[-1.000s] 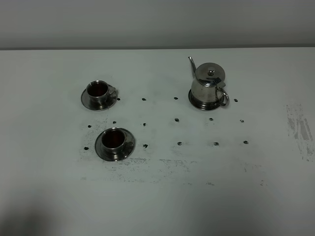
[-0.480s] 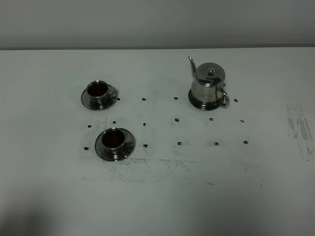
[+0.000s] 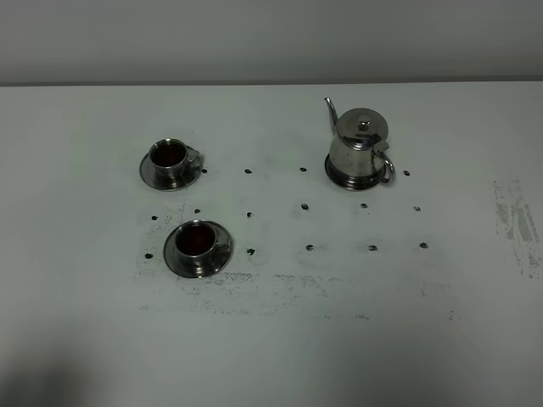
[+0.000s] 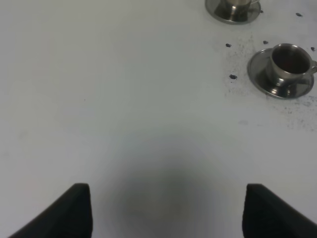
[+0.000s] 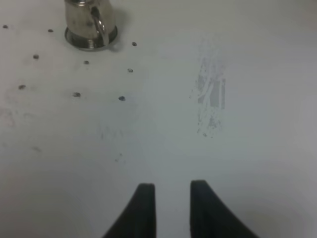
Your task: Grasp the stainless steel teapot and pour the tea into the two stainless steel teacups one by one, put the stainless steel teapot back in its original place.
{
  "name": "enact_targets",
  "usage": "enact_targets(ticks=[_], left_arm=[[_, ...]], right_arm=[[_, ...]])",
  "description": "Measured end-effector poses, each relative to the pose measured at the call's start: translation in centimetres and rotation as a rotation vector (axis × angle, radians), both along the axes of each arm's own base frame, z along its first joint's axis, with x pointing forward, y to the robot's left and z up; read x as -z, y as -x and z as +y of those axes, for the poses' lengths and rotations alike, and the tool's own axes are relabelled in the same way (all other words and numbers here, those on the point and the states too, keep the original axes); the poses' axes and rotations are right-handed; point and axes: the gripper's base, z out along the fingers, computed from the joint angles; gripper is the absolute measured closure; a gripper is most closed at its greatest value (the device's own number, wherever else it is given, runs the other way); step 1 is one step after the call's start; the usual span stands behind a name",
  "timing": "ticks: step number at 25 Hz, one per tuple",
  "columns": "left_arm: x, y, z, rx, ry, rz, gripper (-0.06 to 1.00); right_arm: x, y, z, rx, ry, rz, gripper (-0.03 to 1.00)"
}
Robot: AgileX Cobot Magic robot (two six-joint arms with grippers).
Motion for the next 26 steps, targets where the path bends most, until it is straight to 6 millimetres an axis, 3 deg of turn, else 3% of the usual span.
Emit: enact_targets(ticks=[26], left_arm=[[0.0,0.0,0.0,0.0,-0.001,0.0,0.33]], right_arm=[[0.0,0.0,0.0,0.0,0.0,0.0,0.8]])
